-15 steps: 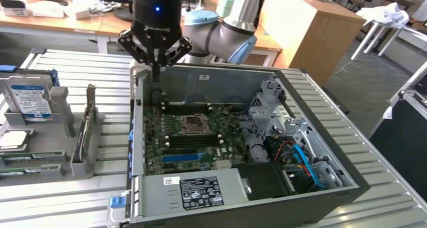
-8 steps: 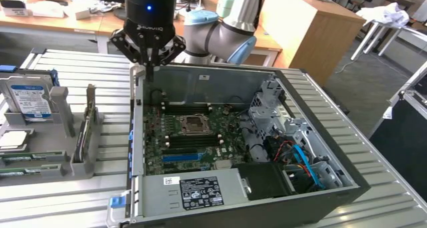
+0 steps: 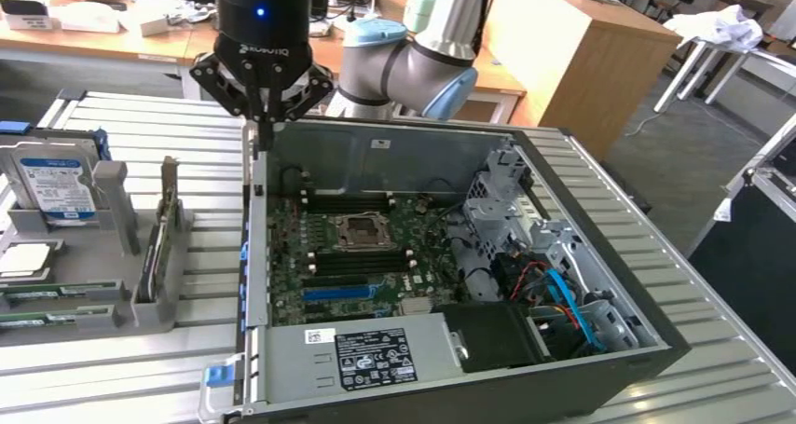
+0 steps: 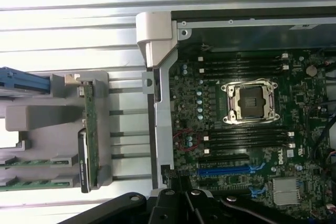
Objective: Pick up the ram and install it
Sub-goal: 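Reach for the ram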
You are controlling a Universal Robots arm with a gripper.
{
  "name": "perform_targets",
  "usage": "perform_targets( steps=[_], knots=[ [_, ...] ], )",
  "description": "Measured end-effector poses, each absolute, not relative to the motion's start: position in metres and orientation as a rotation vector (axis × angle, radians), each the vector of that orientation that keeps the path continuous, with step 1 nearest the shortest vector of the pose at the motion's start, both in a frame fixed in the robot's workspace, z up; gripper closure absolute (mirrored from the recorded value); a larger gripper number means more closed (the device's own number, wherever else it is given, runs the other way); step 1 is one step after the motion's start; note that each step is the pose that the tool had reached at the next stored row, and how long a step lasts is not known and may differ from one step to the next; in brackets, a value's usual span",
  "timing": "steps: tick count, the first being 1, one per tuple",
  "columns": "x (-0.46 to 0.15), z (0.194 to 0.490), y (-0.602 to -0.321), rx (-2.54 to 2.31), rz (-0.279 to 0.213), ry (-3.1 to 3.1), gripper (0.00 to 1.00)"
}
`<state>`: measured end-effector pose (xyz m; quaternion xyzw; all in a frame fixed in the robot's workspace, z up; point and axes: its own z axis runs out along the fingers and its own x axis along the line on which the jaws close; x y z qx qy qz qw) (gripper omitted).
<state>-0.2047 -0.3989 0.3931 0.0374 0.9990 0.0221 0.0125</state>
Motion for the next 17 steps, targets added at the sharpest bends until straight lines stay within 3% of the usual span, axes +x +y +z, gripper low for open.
perform_targets(
  steps=[17],
  knots=[
    [-0.233,0.393,-0.399,0.117,0.069,3.114,0.89]
  ],
)
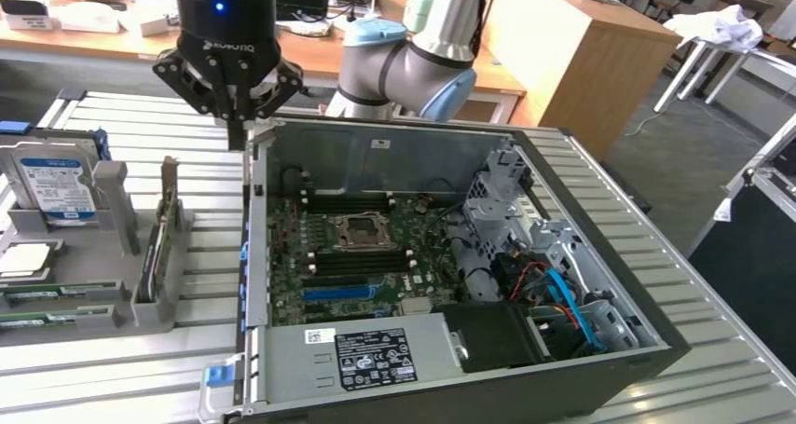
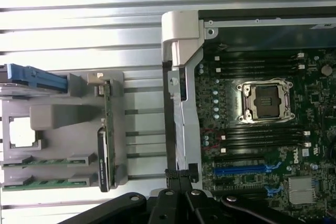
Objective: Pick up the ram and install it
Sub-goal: 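Reach for the ram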
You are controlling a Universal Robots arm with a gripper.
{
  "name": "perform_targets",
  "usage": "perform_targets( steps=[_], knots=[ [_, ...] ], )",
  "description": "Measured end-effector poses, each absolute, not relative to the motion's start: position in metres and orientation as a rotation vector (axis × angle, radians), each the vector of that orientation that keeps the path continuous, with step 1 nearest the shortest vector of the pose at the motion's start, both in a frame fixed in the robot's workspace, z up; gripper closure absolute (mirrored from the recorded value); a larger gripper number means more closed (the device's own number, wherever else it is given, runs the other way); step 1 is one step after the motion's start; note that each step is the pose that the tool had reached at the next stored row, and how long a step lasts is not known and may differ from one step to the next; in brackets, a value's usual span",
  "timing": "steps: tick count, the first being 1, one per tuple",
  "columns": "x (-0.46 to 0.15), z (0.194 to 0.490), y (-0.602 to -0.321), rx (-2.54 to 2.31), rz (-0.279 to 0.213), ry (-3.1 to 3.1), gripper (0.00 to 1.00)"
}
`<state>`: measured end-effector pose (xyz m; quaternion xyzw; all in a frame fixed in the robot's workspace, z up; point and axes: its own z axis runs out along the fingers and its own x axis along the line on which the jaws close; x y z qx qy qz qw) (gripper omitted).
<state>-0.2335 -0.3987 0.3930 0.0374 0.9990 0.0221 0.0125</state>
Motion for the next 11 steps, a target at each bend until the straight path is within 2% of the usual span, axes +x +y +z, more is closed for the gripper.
perform_targets(
  steps=[11],
  knots=[
    [-0.257,0.393,-0.398,0.117,0.069,3.114,0.89]
  ],
)
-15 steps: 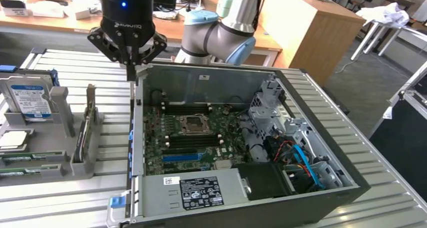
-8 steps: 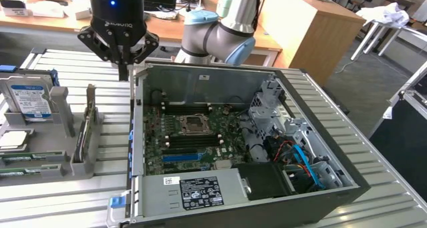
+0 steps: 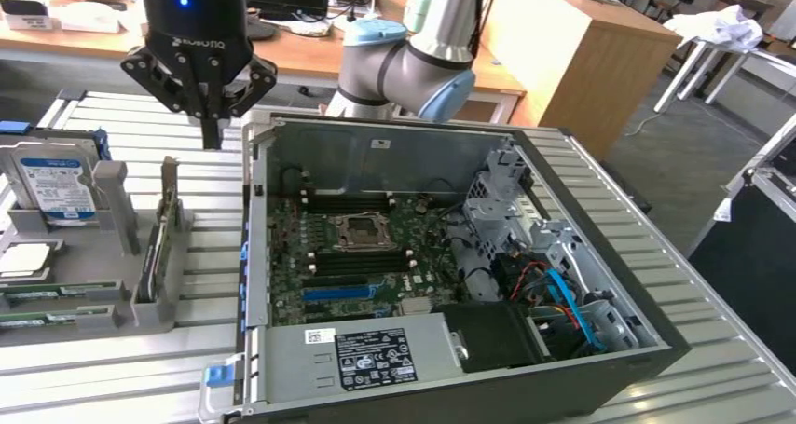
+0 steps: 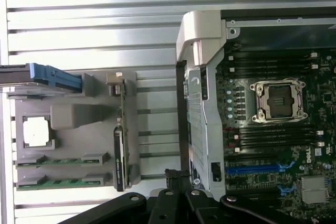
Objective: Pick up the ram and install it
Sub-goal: 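Reach for the ram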
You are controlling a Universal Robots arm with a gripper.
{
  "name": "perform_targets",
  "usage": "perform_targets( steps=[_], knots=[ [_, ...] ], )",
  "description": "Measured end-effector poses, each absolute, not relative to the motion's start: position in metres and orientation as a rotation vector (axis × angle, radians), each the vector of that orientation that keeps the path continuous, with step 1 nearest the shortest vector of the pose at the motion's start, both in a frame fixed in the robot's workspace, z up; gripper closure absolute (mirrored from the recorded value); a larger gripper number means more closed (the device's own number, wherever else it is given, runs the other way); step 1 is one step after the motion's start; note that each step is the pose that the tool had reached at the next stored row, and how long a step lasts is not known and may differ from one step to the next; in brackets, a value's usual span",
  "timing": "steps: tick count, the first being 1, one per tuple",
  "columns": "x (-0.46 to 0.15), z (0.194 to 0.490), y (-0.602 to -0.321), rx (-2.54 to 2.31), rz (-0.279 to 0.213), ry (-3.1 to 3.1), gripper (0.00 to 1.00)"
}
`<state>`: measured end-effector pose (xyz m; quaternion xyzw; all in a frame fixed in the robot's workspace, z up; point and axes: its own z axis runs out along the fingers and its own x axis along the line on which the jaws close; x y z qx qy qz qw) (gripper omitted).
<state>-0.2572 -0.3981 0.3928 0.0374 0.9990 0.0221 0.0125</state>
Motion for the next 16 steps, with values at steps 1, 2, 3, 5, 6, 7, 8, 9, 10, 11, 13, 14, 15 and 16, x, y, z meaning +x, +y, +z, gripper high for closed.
perform_targets(
  steps=[1,2,3,5,6,7,8,9,10,11,13,14,15,16],
  knots=[
    [-0.259,0.393,-0.398,0.117,0.069,3.114,0.89],
    [-0.262,0.393,-0.398,0.117,0.069,3.114,0.89],
    [-0.264,0.393,-0.398,0.117,0.069,3.114,0.89],
    [-0.268,0.393,-0.398,0.117,0.069,3.114,0.89],
    [-0.271,0.393,-0.398,0.116,0.069,3.114,0.89],
    [-0.273,0.393,-0.398,0.117,0.069,3.114,0.89],
    [-0.275,0.393,-0.398,0.117,0.069,3.114,0.89],
    [-0.277,0.393,-0.398,0.117,0.069,3.114,0.89],
    [-0.279,0.393,-0.398,0.117,0.069,3.114,0.89],
    [-0.281,0.393,-0.398,0.117,0.069,3.114,0.89],
    [-0.286,0.393,-0.398,0.117,0.069,3.114,0.89],
    [-0.288,0.393,-0.398,0.116,0.069,3.114,0.89],
    [-0.29,0.392,-0.398,0.117,0.069,3.114,0.89],
    [-0.293,0.392,-0.398,0.116,0.069,3.114,0.89]
  ],
)
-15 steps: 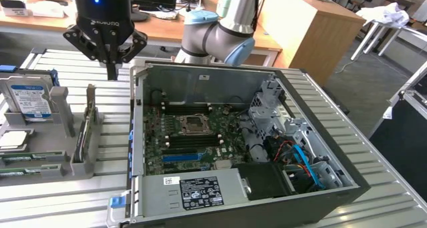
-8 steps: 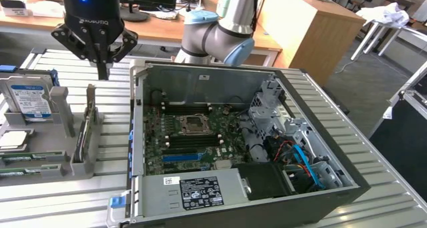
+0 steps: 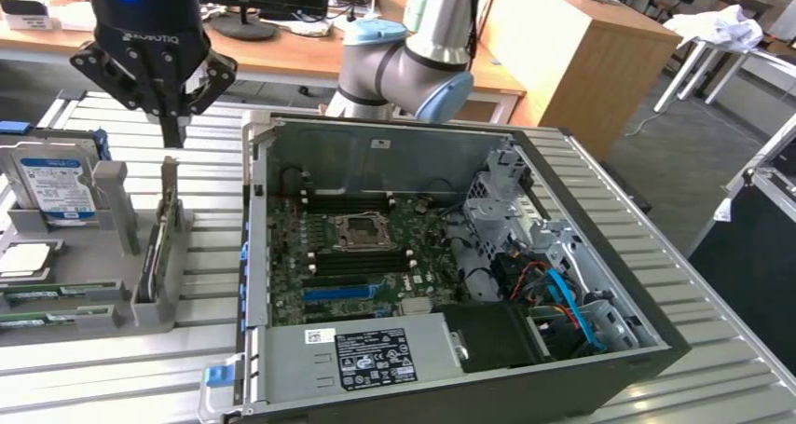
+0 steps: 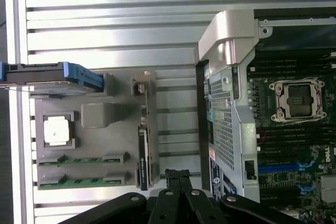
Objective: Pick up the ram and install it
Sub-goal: 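Reach for the ram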
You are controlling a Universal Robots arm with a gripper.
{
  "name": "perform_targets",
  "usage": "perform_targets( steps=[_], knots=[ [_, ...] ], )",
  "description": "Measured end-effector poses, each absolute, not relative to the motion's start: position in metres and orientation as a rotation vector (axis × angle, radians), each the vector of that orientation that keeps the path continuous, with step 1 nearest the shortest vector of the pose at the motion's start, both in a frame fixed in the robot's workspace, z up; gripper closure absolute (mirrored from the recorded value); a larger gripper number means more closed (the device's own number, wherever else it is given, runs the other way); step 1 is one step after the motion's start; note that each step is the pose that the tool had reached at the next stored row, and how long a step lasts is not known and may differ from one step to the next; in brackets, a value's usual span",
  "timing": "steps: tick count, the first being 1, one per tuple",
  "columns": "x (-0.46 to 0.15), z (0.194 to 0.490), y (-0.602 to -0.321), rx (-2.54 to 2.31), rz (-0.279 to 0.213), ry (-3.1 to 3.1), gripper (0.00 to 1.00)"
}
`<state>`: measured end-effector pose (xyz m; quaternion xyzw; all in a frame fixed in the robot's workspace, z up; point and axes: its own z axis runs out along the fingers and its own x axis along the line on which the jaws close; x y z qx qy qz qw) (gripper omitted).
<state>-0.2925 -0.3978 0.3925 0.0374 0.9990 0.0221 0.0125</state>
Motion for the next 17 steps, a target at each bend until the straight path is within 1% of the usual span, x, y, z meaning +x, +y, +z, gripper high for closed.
perform_targets(
  steps=[17],
  knots=[
    [-0.34,0.391,-0.395,0.117,0.069,3.114,0.89]
  ],
)
